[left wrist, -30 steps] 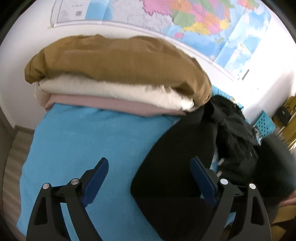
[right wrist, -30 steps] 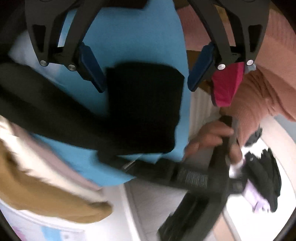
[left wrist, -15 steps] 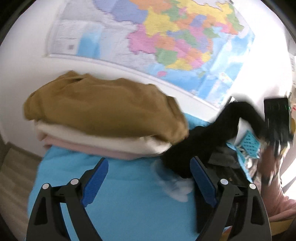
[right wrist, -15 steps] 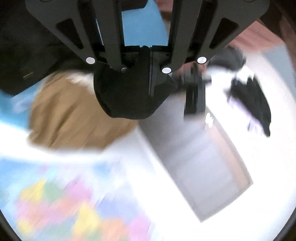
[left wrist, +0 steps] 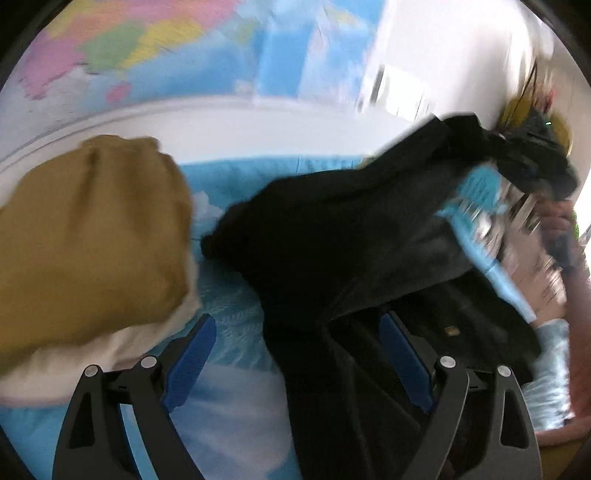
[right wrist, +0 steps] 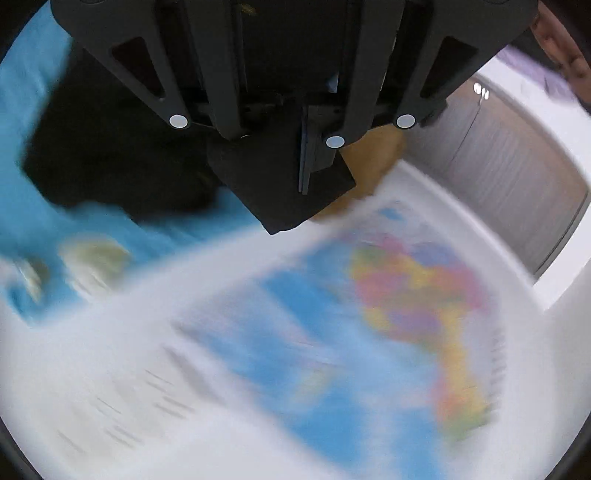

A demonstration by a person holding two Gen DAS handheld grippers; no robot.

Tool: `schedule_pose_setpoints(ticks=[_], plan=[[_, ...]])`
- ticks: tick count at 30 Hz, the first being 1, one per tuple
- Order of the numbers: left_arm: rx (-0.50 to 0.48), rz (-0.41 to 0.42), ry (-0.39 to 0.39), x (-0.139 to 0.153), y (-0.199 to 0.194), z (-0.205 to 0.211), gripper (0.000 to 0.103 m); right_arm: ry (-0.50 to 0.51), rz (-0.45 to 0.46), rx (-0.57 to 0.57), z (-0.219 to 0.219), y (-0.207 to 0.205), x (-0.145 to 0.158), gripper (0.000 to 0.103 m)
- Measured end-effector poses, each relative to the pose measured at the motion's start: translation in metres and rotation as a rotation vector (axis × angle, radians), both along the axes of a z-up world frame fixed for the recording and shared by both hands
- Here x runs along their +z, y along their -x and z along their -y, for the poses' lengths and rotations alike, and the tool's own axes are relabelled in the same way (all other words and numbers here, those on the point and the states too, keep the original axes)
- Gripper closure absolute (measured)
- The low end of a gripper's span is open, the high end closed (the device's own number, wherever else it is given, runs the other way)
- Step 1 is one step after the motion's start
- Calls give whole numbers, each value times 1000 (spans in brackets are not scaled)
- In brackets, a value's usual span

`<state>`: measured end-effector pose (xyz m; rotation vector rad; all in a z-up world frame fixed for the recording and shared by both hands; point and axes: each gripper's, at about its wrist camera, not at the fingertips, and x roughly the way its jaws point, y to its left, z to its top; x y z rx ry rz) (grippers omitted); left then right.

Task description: Fold large clothes

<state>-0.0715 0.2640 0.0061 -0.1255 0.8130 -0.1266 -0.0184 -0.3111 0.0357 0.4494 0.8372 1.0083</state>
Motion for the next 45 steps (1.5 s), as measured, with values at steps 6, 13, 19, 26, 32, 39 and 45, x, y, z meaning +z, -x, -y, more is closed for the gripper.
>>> schedule_pose_setpoints(ticks=[6,13,19,26,32,39,45], plan=[[-10,-88,-54,-31,-40,12,16,140,-208,-100,41,-11,-91,73],[-51,-49,-69,-16,-29,12,22,117,-8,-136,66,15,-54,14],[-111,0,-74,5,-54,31,20,266,141,-95,34,26,-49,15],[-91,-102,-55,-18,-101,32,21,426,124,-143,15,-9,-79,65],[-33,-141,-117,-27,-110,25,21,289,99,-130,46,7,-56,102],[-119,-120,-289,-22,-91,56,18,432,295,-65,10,37,-46,57],[-145,-101,-171,-15,-103,50,14,589,378,-28,-63,7,-62,61]])
